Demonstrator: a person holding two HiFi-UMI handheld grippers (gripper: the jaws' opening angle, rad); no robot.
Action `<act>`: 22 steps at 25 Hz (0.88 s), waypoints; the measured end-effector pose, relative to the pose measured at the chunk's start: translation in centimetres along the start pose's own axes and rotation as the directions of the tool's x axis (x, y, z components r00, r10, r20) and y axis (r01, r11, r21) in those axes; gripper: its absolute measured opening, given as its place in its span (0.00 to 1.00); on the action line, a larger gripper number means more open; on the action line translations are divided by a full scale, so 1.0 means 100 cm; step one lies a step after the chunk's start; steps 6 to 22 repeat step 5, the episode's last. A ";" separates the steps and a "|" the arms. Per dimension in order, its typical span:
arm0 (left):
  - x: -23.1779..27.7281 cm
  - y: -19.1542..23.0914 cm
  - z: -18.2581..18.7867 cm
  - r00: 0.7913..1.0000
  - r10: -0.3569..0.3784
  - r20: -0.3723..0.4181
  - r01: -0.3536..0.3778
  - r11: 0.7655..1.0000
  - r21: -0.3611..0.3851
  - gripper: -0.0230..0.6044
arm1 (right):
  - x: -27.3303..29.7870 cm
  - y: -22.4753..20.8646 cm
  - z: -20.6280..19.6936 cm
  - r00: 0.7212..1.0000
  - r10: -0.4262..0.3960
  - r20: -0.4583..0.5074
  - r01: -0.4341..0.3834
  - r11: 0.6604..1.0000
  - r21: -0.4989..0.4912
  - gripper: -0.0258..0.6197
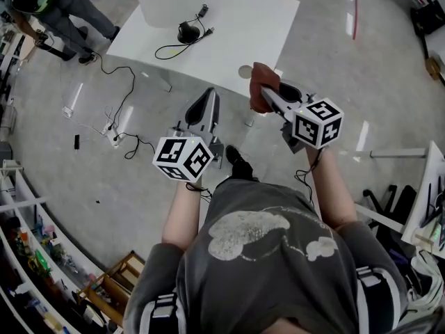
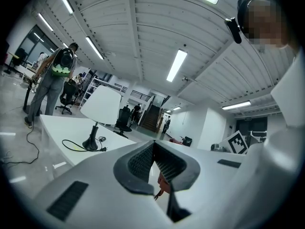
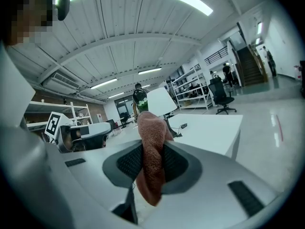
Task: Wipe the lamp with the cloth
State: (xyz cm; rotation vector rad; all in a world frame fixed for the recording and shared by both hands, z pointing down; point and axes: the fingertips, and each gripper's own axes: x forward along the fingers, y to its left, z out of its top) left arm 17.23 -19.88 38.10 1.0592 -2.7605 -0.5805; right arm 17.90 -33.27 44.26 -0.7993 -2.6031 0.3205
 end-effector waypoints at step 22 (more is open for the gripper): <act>-0.027 -0.008 -0.016 1.000 0.015 -0.021 -0.015 1.000 -0.014 0.05 | -0.016 0.014 -0.017 1.000 0.002 0.000 -0.002 1.000 0.016 0.18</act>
